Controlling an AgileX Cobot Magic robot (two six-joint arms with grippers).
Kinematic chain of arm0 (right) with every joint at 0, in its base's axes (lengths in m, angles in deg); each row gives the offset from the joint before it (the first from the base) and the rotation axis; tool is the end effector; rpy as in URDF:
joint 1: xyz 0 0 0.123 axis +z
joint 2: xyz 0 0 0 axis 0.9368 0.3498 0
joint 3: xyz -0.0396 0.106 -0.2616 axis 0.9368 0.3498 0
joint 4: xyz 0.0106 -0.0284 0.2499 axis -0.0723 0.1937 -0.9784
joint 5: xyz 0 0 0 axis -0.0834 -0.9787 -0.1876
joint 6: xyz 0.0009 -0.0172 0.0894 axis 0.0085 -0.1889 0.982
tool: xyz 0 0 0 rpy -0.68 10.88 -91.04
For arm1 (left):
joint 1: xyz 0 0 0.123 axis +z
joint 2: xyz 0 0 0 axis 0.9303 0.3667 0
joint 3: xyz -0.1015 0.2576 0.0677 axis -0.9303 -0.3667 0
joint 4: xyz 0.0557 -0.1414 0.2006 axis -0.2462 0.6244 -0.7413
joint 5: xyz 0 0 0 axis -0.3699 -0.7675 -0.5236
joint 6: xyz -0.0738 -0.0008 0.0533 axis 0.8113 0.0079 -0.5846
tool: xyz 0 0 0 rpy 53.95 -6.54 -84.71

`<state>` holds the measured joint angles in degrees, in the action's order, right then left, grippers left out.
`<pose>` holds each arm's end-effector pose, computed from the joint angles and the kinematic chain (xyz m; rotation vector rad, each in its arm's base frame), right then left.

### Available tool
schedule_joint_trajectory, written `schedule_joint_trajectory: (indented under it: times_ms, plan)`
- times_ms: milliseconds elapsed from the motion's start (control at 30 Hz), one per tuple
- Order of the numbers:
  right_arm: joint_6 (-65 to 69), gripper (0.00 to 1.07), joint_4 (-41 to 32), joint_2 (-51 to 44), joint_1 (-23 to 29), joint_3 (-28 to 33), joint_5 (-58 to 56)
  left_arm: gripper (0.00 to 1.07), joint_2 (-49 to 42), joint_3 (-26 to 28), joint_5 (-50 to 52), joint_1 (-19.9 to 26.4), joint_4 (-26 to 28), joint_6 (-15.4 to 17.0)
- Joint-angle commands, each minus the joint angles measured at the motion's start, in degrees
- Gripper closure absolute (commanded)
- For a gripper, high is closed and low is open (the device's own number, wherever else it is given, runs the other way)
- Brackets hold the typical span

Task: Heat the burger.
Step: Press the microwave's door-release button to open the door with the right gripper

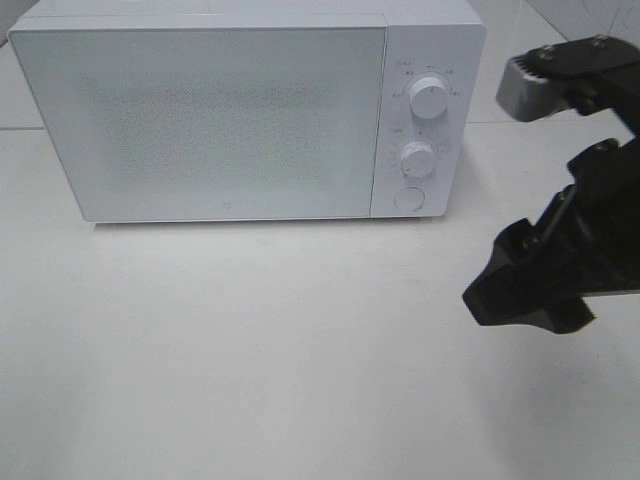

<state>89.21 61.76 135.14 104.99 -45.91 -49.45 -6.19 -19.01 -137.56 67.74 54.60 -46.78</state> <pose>0.1570 0.1166 0.2850 -0.6906 2.5024 0.3202 -0.0085 -0.0045 0.2819 0.1062 2.0263 -0.0219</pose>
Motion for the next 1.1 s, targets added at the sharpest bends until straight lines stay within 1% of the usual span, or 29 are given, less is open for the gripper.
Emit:
schedule_joint_trajectory:
  times_ms: [33, 100, 333, 367, 400, 433, 467, 500, 533, 567, 600, 633, 667, 700, 733, 800, 833, 900, 967, 1100]
  plan:
    - [-0.57, 0.31, 1.26, -3.61, -0.17, -0.34, -3.09, 0.06, -1.03, -0.17, 0.17, 0.23, -0.06, 0.11]
    - [-0.4, 0.31, 1.89, -7.62, -0.17, -0.34, -5.84, 0.06, -1.03, -0.17, 0.17, 0.23, -0.06, 0.11]
    - [1.78, 0.31, 3.38, -13.52, -0.74, -0.34, -9.8, 0.06, -1.03, -0.17, 0.17, 0.23, -0.06, 0.11]
    - [1.78, 0.31, 3.38, -15.18, -2.86, -0.34, -10.89, 0.06, -1.03, -0.17, 0.17, 0.23, -0.06, 0.11]
    - [1.78, 0.31, 3.38, -15.18, -2.86, -0.34, -10.89, 0.06, -1.03, -0.17, 0.17, 0.23, -0.06, 0.11]
    - [1.38, 0.31, 3.38, -17.19, -6.25, -0.34, -11.86, 0.06, -1.03, -0.17, 0.17, 0.23, -0.06, 0.11]
    - [0.86, 0.31, 3.38, -18.11, -7.68, -0.34, -12.32, 0.06, -1.03, -0.17, 0.17, 0.23, -0.06, 0.11]
    - [0.86, 0.31, 3.38, -18.11, -7.68, -0.34, -12.32, 0.06, -1.03, -0.17, 0.17, 0.23, -0.06, 0.11]
    - [-0.52, 0.31, 3.38, -20.57, -11.0, -0.34, -13.06, 0.06, -1.03, -0.17, 0.17, 0.23, -0.06, 0.11]
    - [-1.26, 0.31, 3.38, -21.94, -12.55, -0.34, -13.46, 0.06, -1.03, -0.17, 0.17, 0.23, -0.06, 0.11]
    - [-1.26, 0.31, 3.38, -21.94, -12.55, -0.34, -13.46, 0.06, -1.03, -0.17, 0.17, 0.23, -0.06, 0.11]
    - [-2.18, 0.31, 3.38, -24.52, -14.95, -0.29, -14.09, 0.06, -1.03, -0.17, 0.17, 0.23, -0.06, 0.11]
    - [-2.29, 0.31, 3.38, -26.07, -16.21, -0.17, -14.32, 0.06, -1.03, -0.17, 0.17, 0.23, -0.06, 0.11]
    - [-2.29, 0.31, 3.38, -26.07, -16.21, -0.17, -14.32, 0.06, -1.03, -0.17, 0.17, 0.23, -0.06, 0.11]
    - [-2.29, 0.31, 3.38, -29.16, -18.22, 0.8, -14.55, 0.06, -1.03, -0.17, 0.17, 0.23, -0.06, 0.11]
    - [-2.29, 0.31, 3.38, -30.54, -19.19, 1.49, -14.55, 0.06, -1.03, -0.17, 0.17, 0.23, -0.06, 0.11]
    - [-2.18, 0.31, 3.38, -34.03, -20.86, 3.5, -14.67, 0.06, -1.03, -0.17, 0.17, 0.23, -0.06, 0.11]
    - [-2.06, 0.31, 3.38, -35.7, -21.54, 4.53, -14.84, 0.06, -1.03, -0.17, 0.17, 0.23, -0.06, 0.11]
    - [-0.92, 0.31, 3.38, -41.83, -23.84, 7.79, -15.01, 0.06, -1.03, -0.17, 0.17, 0.23, -0.06, 0.11]
    - [-0.74, 0.31, 3.38, -44.4, -24.87, 8.82, -15.3, 0.06, -1.03, -0.17, 0.17, 0.23, -0.06, 0.11]
